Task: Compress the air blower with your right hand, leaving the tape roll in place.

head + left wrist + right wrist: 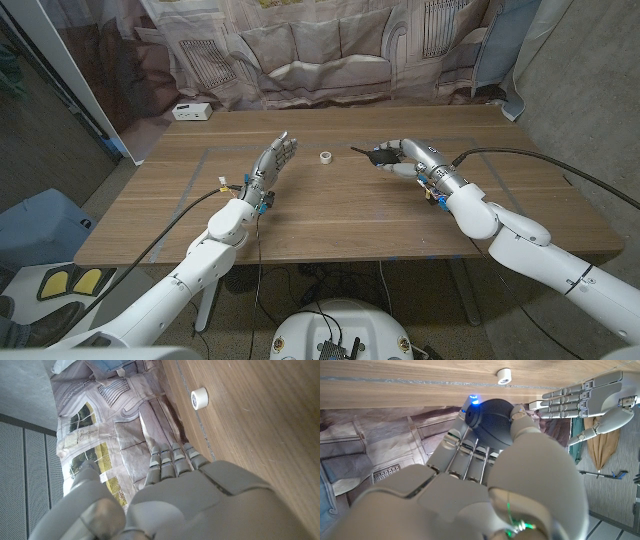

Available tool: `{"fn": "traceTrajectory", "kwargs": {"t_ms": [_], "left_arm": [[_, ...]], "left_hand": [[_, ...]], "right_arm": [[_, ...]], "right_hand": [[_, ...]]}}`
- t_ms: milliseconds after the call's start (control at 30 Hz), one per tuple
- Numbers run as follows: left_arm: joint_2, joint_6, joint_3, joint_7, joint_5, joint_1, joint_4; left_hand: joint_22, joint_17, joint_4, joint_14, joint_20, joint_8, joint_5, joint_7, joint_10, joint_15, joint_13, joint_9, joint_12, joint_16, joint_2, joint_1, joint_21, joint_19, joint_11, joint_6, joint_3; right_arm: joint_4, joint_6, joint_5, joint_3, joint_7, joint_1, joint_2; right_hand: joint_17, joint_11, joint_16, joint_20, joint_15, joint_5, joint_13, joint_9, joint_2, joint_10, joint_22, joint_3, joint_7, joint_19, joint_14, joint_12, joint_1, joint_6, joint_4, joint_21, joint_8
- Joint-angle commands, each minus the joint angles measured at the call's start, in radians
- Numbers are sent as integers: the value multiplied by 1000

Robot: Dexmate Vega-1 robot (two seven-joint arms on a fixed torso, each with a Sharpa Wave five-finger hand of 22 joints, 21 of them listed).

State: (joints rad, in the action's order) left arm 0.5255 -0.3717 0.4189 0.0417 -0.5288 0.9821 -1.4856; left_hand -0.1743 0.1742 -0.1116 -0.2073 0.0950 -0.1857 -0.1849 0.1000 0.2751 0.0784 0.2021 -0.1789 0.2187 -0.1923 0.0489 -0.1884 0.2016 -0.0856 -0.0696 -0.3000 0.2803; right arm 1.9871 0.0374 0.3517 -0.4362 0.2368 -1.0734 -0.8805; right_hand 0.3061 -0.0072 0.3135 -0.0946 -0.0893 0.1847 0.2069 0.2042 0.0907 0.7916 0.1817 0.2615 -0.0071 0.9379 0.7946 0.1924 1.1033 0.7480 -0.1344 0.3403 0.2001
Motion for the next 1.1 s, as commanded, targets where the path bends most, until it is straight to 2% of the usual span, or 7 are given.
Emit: {"fn": "traceTrajectory", "kwargs": {"t_ms": [33, 633, 933, 1100], "left_arm": [[-2, -10, 0, -3, -3, 8, 5], [-2, -12, -3, 11, -1, 22, -2], [-4, -11, 1, 1, 1, 9, 6], [-9, -11, 5, -2, 1, 2, 13]], "left_hand": [[-5, 6, -4, -7, 5, -6, 1, 0, 8, 1, 2, -5, -2, 3, 11, -1, -4, -7, -4, -8, 6], [-5, 6, -5, -7, 6, -6, 1, 0, 7, 0, 2, -5, -2, 3, 12, -2, -4, -6, -4, -6, 8], [-5, 6, -5, -7, 6, -6, 1, 0, 7, 0, 2, -5, -2, 3, 12, -2, -4, -7, -2, -6, 8], [-5, 6, -5, -6, 6, -6, 1, 0, 7, 1, 2, -5, -2, 4, 12, -2, -4, -7, -4, -6, 8]], "right_arm": [[6, 35, 14, -26, -46, 20, -11], [-17, 58, 61, -93, -103, 78, -1], [-37, 61, 65, -114, -118, 96, 9], [-39, 93, 94, -137, -122, 104, 22]], "right_hand": [[3, -1, 0, -1, -36, 0, 1, 3, 3, 4, 1, 1, 3, 4, 5, 5, -10, 9, 4, 0, 5], [2, -1, -2, 1, -35, 0, 1, 2, 6, 5, 1, -1, 3, 3, 4, 5, -14, 9, 4, 0, 5], [2, -1, -3, 3, -35, 0, 1, 2, 6, 4, 1, -3, 4, 3, 3, 5, -17, 9, 4, -1, 5], [3, 1, -5, 3, -32, 0, 1, 2, 7, 2, 1, -5, 2, 0, -1, 5, -20, 7, 5, -2, 5]]}}
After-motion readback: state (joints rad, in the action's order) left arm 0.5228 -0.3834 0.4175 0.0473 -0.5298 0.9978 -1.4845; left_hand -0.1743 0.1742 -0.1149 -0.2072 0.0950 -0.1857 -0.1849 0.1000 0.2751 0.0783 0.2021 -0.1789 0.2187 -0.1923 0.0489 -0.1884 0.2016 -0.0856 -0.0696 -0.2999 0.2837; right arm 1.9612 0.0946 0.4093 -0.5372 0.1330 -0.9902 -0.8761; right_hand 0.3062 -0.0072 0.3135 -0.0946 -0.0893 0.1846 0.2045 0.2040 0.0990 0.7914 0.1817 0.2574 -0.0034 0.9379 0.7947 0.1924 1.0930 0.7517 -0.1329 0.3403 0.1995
